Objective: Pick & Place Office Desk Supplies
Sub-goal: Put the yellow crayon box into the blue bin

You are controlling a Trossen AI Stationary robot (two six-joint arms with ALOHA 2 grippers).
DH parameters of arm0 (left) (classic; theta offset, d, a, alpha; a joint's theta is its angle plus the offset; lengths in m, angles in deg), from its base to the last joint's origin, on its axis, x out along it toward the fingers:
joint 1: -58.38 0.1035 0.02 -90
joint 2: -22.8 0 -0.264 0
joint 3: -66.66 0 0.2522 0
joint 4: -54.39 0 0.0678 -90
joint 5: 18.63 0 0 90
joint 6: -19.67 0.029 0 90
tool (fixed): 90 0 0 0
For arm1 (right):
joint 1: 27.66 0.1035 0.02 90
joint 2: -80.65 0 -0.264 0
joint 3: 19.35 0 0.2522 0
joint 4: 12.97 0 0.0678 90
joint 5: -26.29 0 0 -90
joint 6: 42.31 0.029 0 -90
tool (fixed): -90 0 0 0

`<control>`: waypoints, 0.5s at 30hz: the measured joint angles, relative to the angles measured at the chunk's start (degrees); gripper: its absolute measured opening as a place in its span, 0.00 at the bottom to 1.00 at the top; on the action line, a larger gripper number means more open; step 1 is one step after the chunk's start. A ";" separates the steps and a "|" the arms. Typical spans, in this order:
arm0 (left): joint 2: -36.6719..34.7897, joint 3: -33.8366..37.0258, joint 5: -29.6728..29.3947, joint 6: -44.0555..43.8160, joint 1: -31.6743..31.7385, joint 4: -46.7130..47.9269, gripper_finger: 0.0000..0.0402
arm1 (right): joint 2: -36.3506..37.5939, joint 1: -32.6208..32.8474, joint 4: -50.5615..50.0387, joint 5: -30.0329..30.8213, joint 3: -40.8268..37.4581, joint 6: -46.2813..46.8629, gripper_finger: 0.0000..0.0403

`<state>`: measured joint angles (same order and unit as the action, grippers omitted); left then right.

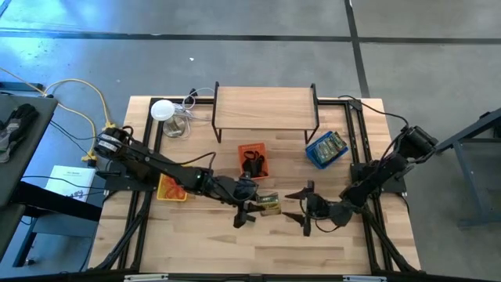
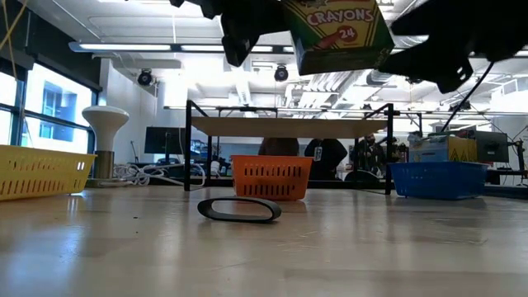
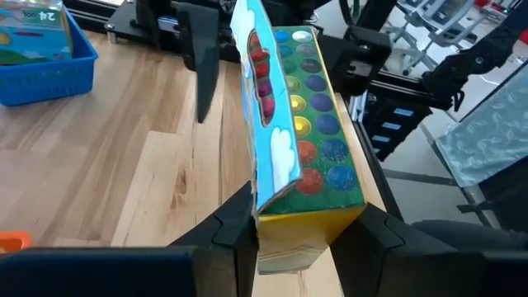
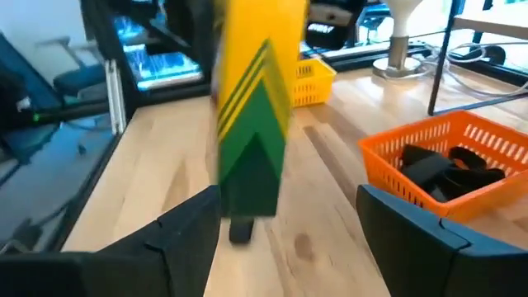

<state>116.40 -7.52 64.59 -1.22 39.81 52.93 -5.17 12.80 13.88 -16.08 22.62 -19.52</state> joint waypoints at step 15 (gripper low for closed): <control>0.00 0.00 -0.86 0.00 0.06 0.27 0.28 | 0.00 -11.62 10.10 -18.59 -0.04 0.42 0.67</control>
<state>116.40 -7.52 63.73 -1.22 39.88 53.21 -5.17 1.18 23.99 -34.67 22.58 -19.10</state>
